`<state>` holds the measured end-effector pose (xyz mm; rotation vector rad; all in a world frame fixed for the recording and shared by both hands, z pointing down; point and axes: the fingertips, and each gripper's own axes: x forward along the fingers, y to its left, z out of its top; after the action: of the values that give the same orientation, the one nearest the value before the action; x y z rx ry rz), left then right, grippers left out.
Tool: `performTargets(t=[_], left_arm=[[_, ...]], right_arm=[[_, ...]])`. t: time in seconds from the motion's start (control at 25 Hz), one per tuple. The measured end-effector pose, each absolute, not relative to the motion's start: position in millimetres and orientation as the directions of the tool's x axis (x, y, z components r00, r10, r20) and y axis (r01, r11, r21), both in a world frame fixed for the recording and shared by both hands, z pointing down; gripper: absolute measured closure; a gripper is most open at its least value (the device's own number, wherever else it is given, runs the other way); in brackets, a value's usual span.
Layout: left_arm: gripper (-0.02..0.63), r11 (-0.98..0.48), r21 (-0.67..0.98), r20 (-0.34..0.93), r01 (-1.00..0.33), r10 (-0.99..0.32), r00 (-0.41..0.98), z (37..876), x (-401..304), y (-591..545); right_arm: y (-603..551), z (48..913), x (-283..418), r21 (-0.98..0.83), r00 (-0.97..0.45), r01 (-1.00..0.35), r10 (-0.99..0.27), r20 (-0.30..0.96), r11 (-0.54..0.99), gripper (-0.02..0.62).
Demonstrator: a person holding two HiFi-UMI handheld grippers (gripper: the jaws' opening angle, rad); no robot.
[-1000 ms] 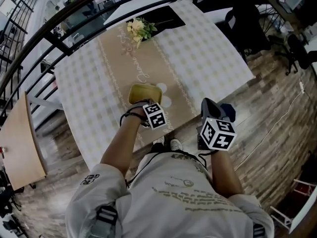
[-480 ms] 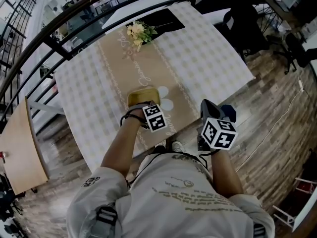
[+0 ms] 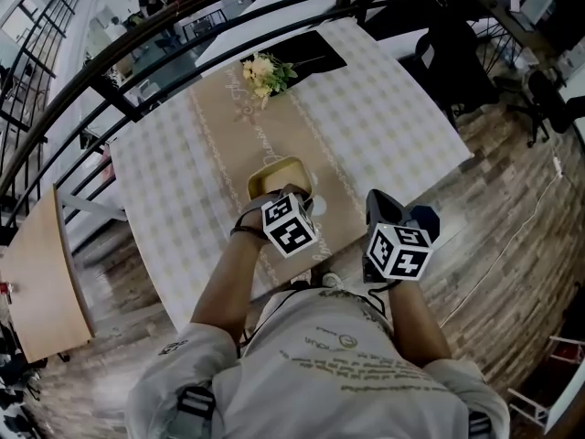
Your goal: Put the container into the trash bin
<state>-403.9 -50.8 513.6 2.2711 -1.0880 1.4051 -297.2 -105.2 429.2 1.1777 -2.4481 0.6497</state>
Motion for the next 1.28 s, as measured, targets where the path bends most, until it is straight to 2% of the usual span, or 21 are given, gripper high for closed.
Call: performTargets(t=[0.24, 0.56, 0.96, 1.28], left_arm=[[0.595, -0.675, -0.146, 0.819, -0.723, -0.492, 0.295, 477.4, -396.6, -58.9], [0.595, -0.727, -0.159, 0.843, -0.669, -0.452, 0.291, 490.4, -377.0, -67.6], [0.595, -0.899, -0.189, 0.849, -0.395, -0.352, 0.393, 500.0, -255.3, -90.8], [0.595, -0.974, -0.207, 0.847, -0.09, -0.224, 0.481, 493.4, -121.2, -76.1]], right_arm=[[-105.8, 425.1, -302.1, -0.239, -0.598, -0.794, -0.644, 0.478, 0.559, 0.594], [-106.1, 424.2, -279.5, -0.23, -0.548, -0.833, -0.691, 0.471, 0.504, 0.594], [-99.4, 428.4, -155.9, -0.236, -0.312, -0.945, -0.83, 0.462, 0.224, 0.594], [-61.0, 425.8, -19.3, -0.249, -0.05, -0.966, -0.889, 0.455, -0.073, 0.594]])
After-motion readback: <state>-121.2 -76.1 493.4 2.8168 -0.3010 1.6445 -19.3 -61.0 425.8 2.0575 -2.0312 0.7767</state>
